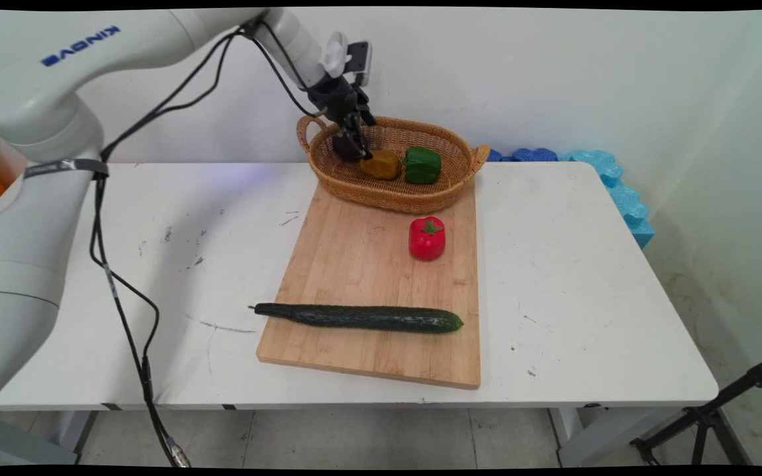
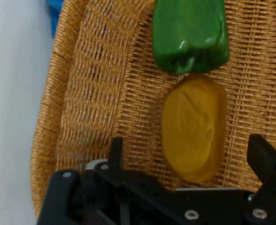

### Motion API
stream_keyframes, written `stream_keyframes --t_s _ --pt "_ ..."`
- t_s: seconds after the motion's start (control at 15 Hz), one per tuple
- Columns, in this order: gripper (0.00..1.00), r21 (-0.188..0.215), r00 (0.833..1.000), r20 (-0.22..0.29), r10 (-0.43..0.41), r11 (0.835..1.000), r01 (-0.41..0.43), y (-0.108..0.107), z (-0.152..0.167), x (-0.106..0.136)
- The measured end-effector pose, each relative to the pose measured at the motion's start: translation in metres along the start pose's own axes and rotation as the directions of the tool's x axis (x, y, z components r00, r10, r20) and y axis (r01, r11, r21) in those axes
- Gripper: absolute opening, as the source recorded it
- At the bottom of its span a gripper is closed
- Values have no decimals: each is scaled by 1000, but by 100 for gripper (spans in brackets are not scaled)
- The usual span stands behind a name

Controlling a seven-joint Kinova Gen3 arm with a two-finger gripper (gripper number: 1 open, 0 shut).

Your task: Pick up the potato from the vegetable basket, then place the picked object on the cutting board

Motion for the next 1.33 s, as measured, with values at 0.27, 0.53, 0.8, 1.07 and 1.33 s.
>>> stream_keyframes --t_s 0.27,0.53,0.8,1.07,1.33 --pt "100 -31 1000 8 -13 999 13 -4 22 4" --pt "100 -54 1000 15 -22 998 22 -4 37 7" --pt "0 -73 1000 20 -24 997 25 -4 46 8" --pt "0 -83 1000 22 -22 996 24 -2 47 8" --pt "0 -77 1000 19 -19 997 21 0 35 10"
